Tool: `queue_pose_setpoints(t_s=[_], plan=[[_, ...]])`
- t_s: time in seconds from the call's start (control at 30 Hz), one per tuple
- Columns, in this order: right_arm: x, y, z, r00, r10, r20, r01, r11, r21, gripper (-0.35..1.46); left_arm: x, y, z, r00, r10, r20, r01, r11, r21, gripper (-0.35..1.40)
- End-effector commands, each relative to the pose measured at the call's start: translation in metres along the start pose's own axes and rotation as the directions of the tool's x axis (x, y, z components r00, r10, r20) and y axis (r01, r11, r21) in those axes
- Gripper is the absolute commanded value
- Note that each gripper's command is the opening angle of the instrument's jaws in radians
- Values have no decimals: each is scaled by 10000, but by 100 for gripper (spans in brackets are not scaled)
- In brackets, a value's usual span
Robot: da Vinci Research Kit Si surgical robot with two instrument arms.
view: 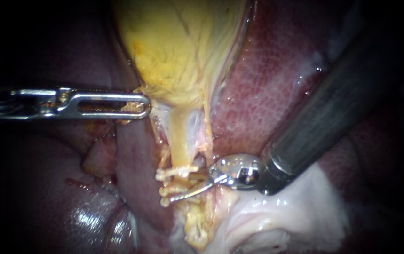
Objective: Go to the cutting position left tube
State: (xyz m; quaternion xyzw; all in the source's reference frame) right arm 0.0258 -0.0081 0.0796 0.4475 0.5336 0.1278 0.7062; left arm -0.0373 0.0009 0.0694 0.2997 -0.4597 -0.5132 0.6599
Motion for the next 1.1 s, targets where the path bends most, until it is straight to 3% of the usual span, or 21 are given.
queue_pose_setpoints(t_s=[0.03, 0.43, 1.1], plan=[[0, 1, 2, 10000, -12, -2, 12, 10000, 37, 142, 0, 0, 1, 10000, -2, 2, 2, 10000, -17, -35], [5, 14, 34, 10000, -32, -44, 33, 9992, 391, 140, 1, -1, 4, 10000, -4, 20, 4, 10000, -41, -35], [4, 17, 35, 9999, 70, -89, -66, 9994, 349, 142, 1, -3, 6, 10000, -7, 27, 7, 10000, -51, -35]])
